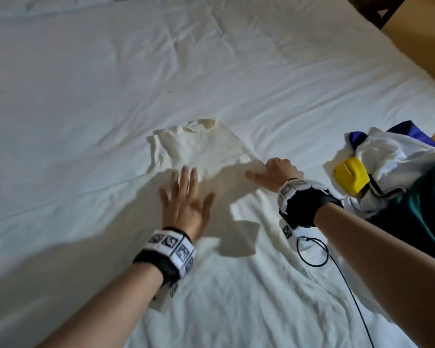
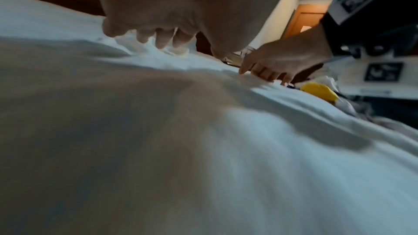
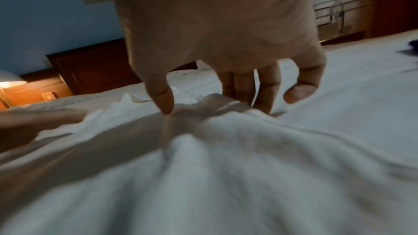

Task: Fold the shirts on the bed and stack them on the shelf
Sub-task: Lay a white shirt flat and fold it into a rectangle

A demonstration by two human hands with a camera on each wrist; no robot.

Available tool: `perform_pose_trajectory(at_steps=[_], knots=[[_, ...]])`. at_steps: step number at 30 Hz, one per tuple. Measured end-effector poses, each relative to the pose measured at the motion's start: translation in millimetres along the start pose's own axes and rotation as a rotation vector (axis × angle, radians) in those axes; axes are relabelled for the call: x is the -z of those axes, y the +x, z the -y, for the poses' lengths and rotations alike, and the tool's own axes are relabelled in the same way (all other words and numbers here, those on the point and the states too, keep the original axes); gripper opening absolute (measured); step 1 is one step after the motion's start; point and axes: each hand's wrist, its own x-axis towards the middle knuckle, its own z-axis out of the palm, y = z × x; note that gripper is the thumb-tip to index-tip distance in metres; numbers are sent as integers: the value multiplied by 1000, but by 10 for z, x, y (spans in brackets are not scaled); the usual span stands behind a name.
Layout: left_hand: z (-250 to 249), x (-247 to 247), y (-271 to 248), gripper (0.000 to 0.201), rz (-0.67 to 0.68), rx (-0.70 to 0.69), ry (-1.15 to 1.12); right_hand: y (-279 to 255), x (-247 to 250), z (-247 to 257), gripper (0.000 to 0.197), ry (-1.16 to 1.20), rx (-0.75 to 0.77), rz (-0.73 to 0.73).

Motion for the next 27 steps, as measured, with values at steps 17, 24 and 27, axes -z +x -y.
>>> perform_pose_trajectory(at_steps=[17, 24, 27], knots=[[-379, -795, -1891, 75, 61, 45, 164, -1179, -676, -1480, 54, 144, -60, 70], [-588, -950, -2332, 76, 34, 50, 158, -1349, -764, -1805, 33, 330, -92, -126], [-675, -959, -2558, 76, 57, 51, 150, -1672, -898, -1945, 59, 287, -120, -90]])
